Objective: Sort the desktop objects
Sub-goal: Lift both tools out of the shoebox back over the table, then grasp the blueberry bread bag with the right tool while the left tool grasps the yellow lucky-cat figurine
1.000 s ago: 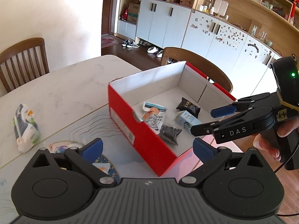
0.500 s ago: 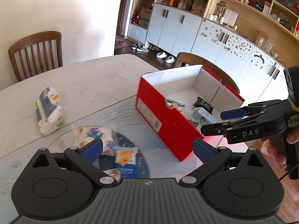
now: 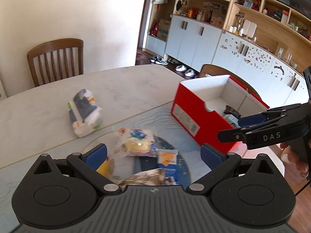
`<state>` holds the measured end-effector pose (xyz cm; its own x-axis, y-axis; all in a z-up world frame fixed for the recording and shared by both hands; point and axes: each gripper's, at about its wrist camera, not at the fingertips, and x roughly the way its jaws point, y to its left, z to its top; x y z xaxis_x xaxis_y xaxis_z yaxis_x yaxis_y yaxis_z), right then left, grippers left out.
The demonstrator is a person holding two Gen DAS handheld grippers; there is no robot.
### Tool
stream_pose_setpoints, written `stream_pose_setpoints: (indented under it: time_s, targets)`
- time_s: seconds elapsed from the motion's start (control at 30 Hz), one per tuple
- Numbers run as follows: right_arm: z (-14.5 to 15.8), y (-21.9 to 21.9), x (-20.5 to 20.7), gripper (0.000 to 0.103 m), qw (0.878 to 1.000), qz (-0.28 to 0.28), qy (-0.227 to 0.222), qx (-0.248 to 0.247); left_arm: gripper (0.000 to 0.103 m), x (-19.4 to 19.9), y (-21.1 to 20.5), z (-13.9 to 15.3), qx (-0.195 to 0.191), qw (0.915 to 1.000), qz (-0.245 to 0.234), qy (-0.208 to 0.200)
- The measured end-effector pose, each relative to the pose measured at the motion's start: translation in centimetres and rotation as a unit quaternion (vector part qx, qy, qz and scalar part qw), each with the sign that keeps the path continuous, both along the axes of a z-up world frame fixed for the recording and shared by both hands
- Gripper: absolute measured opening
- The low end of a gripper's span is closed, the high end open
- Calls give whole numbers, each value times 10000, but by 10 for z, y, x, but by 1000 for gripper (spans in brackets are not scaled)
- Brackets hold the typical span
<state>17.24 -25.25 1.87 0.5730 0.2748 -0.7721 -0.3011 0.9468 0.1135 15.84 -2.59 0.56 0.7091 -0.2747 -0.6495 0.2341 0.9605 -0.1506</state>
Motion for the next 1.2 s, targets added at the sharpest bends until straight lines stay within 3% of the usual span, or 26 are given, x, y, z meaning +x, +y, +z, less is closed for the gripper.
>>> stream_pose_setpoints:
  time_s: [0.43,1.2]
  targets:
    - [-15,38,8,79,9998,144,14,-132,103,-5,46,-33,200,9991,340,140]
    - [-66,111,66,81,9974,659,180,-248,100,39,76,-86,15,9964,661,524]
